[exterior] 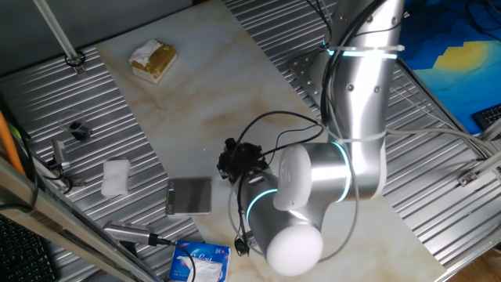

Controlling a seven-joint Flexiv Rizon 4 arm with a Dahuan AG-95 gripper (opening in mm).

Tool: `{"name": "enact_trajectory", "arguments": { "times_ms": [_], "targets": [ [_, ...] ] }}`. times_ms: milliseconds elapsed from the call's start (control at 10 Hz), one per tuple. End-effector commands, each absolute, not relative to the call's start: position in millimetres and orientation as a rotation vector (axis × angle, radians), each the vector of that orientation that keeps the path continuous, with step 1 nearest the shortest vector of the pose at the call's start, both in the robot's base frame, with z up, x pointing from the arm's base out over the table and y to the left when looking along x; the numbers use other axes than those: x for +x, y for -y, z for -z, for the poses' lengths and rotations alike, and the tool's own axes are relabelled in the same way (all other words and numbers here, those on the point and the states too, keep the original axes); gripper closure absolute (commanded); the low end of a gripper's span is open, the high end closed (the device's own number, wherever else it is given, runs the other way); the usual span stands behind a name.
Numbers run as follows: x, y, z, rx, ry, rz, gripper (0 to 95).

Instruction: Screw the lid onto the jar

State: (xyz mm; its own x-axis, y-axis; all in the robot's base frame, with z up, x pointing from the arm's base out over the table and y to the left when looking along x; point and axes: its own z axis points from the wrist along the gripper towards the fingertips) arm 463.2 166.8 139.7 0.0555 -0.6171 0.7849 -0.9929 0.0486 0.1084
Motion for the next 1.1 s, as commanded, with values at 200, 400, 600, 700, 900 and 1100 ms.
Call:
{"name": "enact_trajectory", "arguments": {
  "times_ms": [200,400,600,700,900,1100],
  "targets": [
    [462.9,-167.4,-138.9,1.640,1.598,-0.706,95.0],
    [462.7,-169.1,-138.7,1.639,1.584,-0.710,95.0],
    [461.5,-170.8,-140.6,1.636,1.566,-0.719,95.0],
    [460.6,-172.0,-141.8,1.630,1.554,-0.726,95.0],
    [460.2,-172.9,-142.4,1.628,1.543,-0.736,95.0],
    [460.3,-173.8,-141.9,1.618,1.518,-0.744,95.0]
  ]
}}
